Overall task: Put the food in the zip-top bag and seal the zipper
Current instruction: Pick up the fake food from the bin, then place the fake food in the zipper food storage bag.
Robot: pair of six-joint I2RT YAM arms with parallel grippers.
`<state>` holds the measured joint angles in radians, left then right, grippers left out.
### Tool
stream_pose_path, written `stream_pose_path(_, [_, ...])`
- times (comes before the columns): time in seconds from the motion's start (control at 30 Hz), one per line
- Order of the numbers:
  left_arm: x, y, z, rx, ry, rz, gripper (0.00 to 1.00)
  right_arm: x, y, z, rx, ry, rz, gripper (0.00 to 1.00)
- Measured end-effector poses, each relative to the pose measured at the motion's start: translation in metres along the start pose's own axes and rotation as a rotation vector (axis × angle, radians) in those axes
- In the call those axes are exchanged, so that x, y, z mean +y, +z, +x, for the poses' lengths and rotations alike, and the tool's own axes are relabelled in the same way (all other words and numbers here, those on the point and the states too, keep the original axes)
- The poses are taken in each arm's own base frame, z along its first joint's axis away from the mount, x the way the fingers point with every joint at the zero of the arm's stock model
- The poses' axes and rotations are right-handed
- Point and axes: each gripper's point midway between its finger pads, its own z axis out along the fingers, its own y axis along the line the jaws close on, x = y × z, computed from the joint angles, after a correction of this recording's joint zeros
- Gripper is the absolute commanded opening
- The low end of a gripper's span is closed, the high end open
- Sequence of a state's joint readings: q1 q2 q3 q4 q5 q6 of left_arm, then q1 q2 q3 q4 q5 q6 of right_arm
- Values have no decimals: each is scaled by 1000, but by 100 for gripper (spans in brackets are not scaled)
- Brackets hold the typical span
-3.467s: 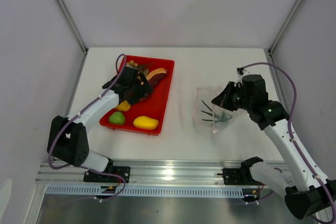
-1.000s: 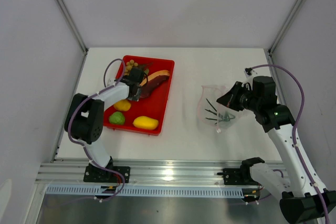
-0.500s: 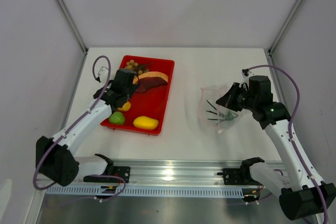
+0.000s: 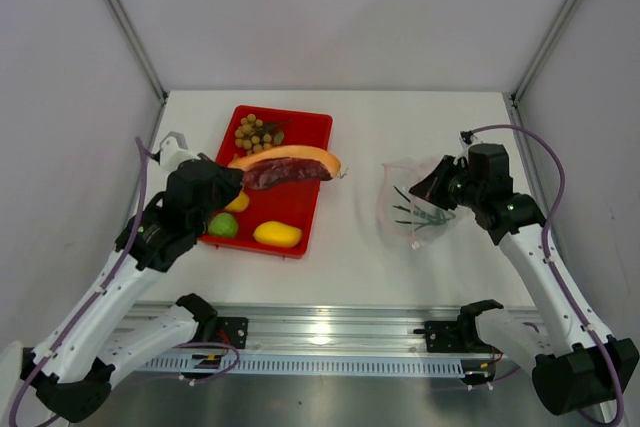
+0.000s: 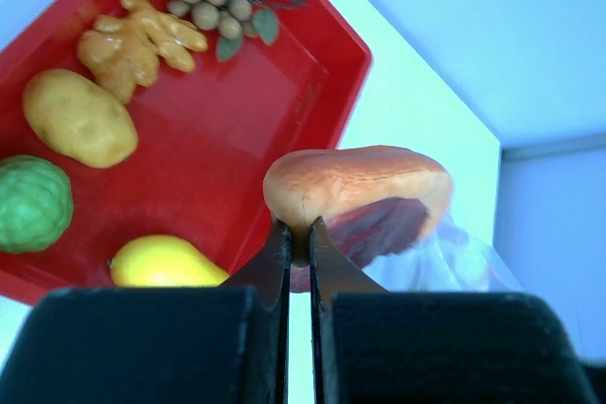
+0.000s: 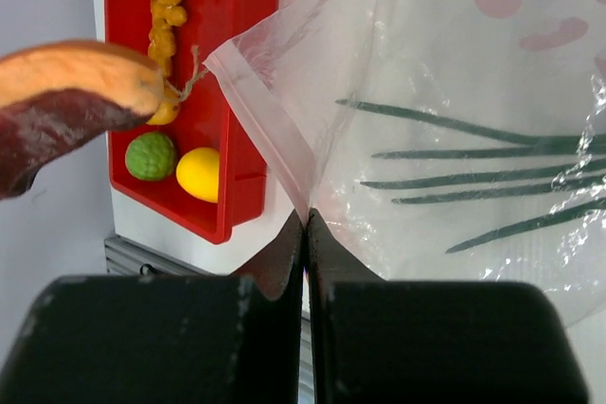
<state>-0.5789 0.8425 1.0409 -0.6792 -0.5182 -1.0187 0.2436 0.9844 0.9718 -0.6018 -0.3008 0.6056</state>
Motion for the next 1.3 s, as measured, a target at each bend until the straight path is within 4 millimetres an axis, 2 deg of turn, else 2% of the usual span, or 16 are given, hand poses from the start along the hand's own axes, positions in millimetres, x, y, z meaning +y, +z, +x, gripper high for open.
stream_pose_path(0.2, [-3, -32, 13, 84, 36, 86, 1, 8, 10, 10, -2, 27, 4, 0])
stream_pose_path(0.53, [-11, -65, 60, 258, 132, 178, 0, 32, 19, 25, -46, 50, 15, 0])
stream_pose_path(0.77, [-10, -61, 83, 303, 179, 135, 0, 47, 17, 35, -58, 54, 0, 0])
stream_pose_path(0.93, [-19, -55, 95, 313, 210, 98, 1, 57, 8, 37, -78, 63, -27, 0])
stream_pose_path(1.3, [-58, -51, 92, 280, 188, 68, 0, 66, -4, 36, -110, 94, -57, 0])
